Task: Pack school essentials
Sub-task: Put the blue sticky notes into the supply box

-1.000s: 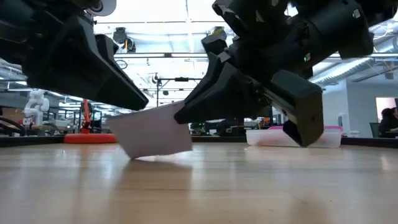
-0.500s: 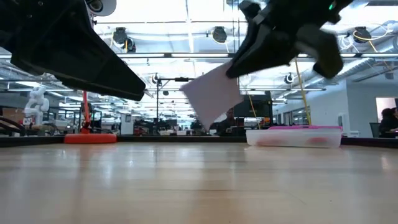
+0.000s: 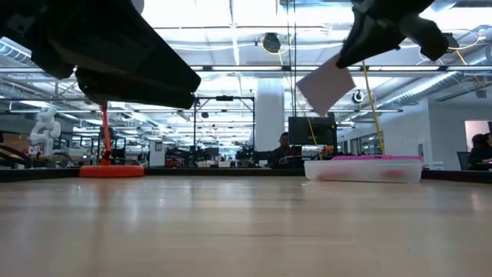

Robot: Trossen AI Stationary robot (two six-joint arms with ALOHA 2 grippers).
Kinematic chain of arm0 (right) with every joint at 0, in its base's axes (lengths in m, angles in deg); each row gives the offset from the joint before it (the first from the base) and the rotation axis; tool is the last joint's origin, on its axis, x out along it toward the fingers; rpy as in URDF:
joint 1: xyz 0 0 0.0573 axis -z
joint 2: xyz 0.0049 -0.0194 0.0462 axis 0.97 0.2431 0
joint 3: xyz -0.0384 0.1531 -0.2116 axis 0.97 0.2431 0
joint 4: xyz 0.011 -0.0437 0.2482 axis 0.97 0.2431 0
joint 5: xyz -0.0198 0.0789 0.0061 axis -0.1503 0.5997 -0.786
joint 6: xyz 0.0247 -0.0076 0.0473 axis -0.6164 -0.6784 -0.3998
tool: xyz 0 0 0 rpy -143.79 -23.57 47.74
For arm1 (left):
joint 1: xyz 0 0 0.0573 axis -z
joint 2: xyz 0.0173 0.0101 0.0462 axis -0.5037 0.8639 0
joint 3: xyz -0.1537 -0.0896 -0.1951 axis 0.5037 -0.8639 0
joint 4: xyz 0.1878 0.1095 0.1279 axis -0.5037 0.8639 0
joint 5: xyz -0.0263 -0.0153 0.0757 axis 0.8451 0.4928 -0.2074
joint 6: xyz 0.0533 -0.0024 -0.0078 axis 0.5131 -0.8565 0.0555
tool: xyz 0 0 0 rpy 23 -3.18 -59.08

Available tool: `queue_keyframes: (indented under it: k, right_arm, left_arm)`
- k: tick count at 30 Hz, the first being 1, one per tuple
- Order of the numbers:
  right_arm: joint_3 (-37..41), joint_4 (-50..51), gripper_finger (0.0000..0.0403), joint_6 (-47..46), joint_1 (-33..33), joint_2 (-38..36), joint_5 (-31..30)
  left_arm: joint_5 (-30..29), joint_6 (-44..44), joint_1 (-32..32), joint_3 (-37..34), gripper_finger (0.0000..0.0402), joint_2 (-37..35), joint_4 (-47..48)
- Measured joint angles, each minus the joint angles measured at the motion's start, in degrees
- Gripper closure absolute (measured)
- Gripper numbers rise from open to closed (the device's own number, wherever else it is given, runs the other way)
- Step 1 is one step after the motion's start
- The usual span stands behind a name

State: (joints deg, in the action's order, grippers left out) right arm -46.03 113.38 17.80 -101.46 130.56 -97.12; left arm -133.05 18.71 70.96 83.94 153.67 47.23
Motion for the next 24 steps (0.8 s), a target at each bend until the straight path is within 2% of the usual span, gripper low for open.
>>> queue_keyframes:
  k: [4, 9, 15, 24]
  right_arm:
    - [1.5, 5.6, 0.0401, -4.2, 0.5, -4.7, -4.4]
    - [7.9, 5.8, 0.0401, -5.9, 0.5, -12.0, -8.2]
    - [16.9, 3.8, 0.0401, -6.7, 3.1, -20.3, -8.5]
    - [28.1, -3.6, 0.0401, 0.5, 9.7, -28.6, -8.2]
  left_arm:
    - [0.9, 0.2, -0.3, 0.0, 0.0213, 0.0, -0.4]
    - [1.0, 0.4, -0.3, 0.0, 0.0213, 0.0, -0.9]
    - [1.0, 0.6, -0.3, 0.0, 0.0213, 0.0, -1.2]
    - [1.3, 0.4, -1.3, 0.0, 0.0213, 0.0, -3.2]
